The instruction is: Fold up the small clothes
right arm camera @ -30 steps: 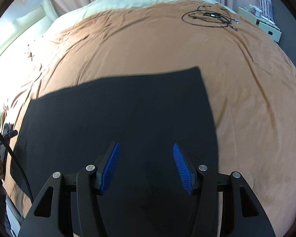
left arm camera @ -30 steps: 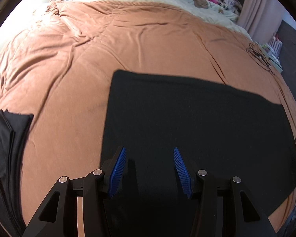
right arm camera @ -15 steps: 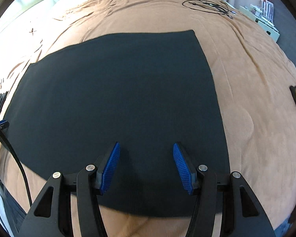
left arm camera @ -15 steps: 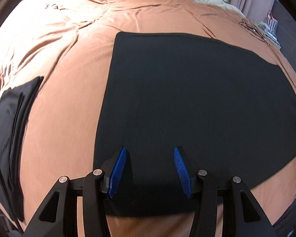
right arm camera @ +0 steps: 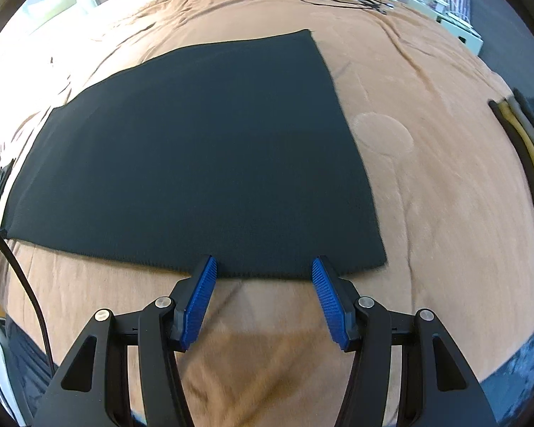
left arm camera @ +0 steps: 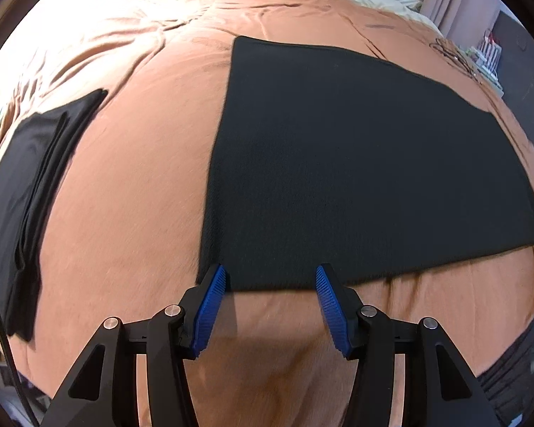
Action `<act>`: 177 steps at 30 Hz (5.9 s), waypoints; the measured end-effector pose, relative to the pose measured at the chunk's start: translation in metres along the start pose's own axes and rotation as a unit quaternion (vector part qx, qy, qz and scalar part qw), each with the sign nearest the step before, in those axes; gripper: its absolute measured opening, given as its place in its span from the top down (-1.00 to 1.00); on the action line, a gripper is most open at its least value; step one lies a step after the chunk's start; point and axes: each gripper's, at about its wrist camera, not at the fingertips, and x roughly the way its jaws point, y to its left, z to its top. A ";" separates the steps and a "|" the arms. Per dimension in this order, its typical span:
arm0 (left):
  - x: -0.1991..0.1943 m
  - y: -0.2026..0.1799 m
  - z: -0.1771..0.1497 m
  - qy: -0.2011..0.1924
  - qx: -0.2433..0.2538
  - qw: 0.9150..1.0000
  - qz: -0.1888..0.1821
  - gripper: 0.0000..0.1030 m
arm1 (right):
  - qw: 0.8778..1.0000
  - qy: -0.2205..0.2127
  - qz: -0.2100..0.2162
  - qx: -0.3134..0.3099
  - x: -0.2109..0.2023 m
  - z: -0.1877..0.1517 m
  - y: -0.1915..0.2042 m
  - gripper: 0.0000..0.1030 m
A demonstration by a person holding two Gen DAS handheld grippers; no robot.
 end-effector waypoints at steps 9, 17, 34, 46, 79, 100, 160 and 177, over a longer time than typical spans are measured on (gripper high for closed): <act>-0.027 0.039 -0.016 -0.036 -0.093 0.994 -0.055 -0.07 | 0.992 -0.040 0.076 0.097 -0.032 -0.031 -0.042 -0.05; -0.020 0.055 -0.026 -0.036 -0.160 0.982 -0.095 -0.02 | 0.966 -0.050 0.156 0.200 -0.023 -0.051 -0.082 0.20; 0.007 0.083 -0.032 -0.027 -0.273 0.943 -0.189 -0.01 | 0.923 -0.088 0.218 0.303 0.019 -0.056 -0.116 0.22; 0.007 0.082 -0.035 -0.027 -0.316 0.909 -0.270 -0.01 | 0.929 -0.101 0.206 0.289 0.026 -0.053 -0.107 0.33; 0.005 0.071 -0.020 -0.070 -0.240 0.958 -0.142 0.82 | 0.938 -0.106 0.186 0.272 0.009 -0.041 -0.111 0.96; -0.073 0.098 -0.051 -0.113 -0.236 0.954 -0.148 0.88 | 0.951 -0.095 0.208 0.210 -0.039 -0.053 -0.073 0.99; -0.038 0.108 -0.133 -0.110 -0.356 0.905 -0.206 0.53 | 0.991 0.012 0.062 -0.119 0.055 0.083 0.200 0.58; -0.034 0.114 -0.142 -0.105 -0.437 0.866 -0.219 0.53 | 0.993 0.037 0.035 -0.110 0.133 0.185 0.228 0.81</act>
